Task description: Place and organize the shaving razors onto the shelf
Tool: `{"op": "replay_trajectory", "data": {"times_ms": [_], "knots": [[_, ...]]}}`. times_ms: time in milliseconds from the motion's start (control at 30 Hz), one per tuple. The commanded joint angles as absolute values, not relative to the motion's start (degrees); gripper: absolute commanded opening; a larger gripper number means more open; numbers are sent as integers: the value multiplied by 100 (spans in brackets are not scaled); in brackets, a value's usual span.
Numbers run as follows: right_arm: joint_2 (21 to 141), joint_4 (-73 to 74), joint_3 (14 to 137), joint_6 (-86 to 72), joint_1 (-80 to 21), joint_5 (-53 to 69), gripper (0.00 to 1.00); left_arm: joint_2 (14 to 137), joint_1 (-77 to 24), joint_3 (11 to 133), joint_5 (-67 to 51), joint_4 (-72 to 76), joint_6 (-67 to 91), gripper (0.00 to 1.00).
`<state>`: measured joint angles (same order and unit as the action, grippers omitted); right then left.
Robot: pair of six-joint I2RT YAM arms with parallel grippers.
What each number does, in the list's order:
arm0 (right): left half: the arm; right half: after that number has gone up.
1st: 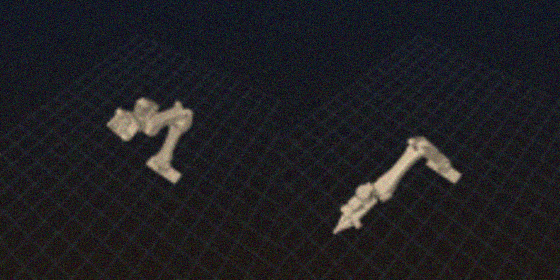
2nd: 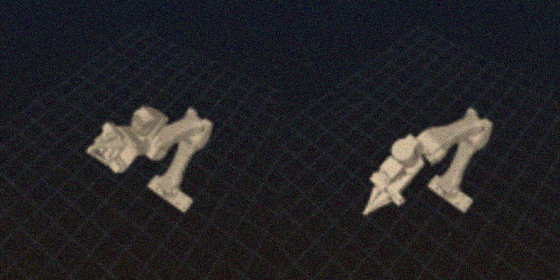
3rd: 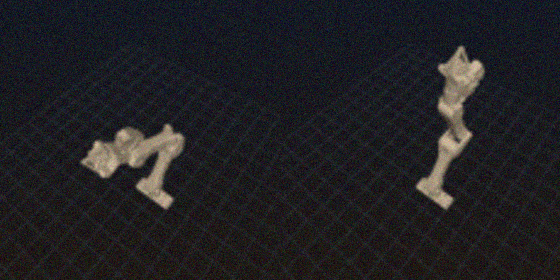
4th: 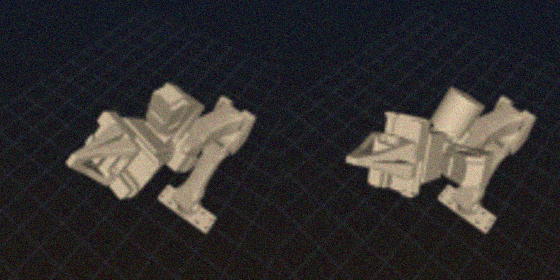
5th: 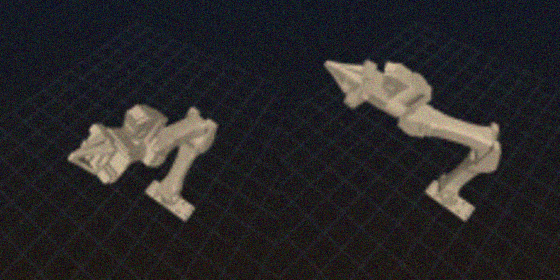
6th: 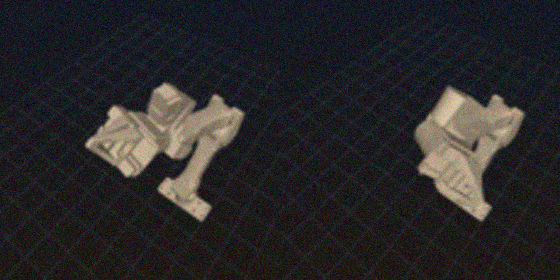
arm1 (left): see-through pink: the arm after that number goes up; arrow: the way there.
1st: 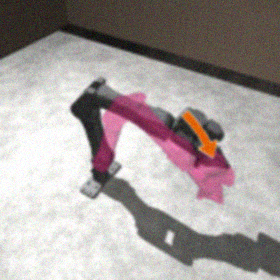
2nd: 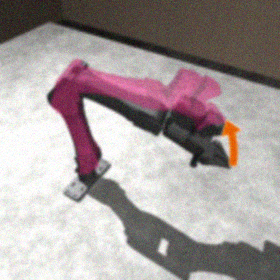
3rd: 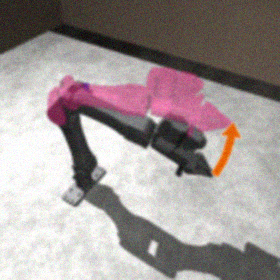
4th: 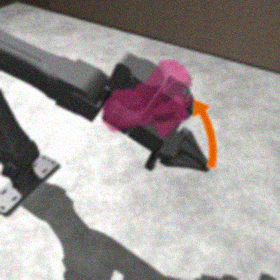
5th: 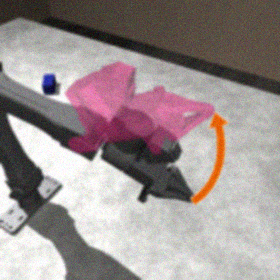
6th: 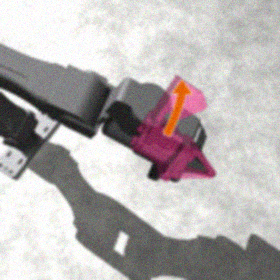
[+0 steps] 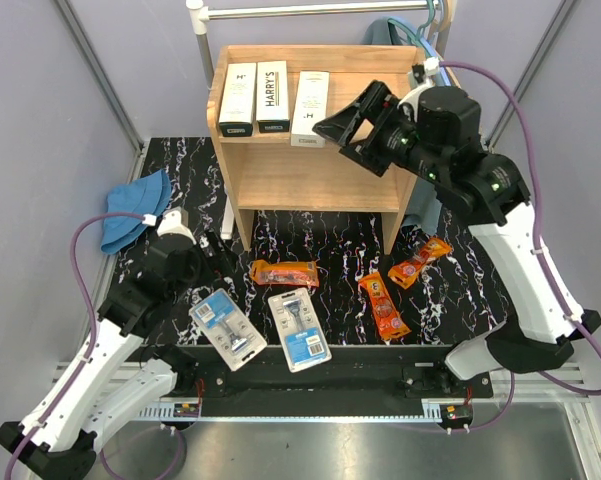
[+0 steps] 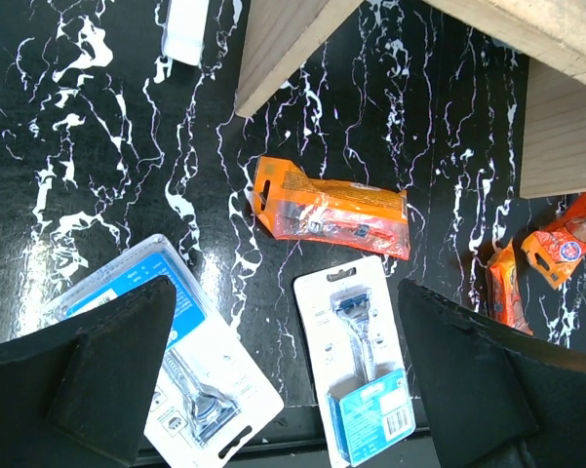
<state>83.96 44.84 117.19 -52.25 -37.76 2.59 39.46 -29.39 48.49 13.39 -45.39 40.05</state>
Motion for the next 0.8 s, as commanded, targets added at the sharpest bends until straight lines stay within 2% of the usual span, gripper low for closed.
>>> {"op": "replay_trajectory", "data": {"times_ms": [0,200,267,400,767], "knots": [[8621,5209,12742,-4686,-3744,-332,89,3920,-2927,4816,1213,-4280,3894,99],[10026,6501,15264,-4052,-3578,-643,80,3911,-2927,4816,1195,-4280,3885,99],[10432,6627,15782,-3991,-3359,-493,73,3894,-2927,4816,1195,-4280,3885,99],[10626,6531,15689,-3981,-2955,-89,65,3876,-2927,4790,1186,-4272,3876,99],[10986,6056,15601,-4095,-2707,579,61,3885,-2927,4685,1187,-4254,3867,99]]}}
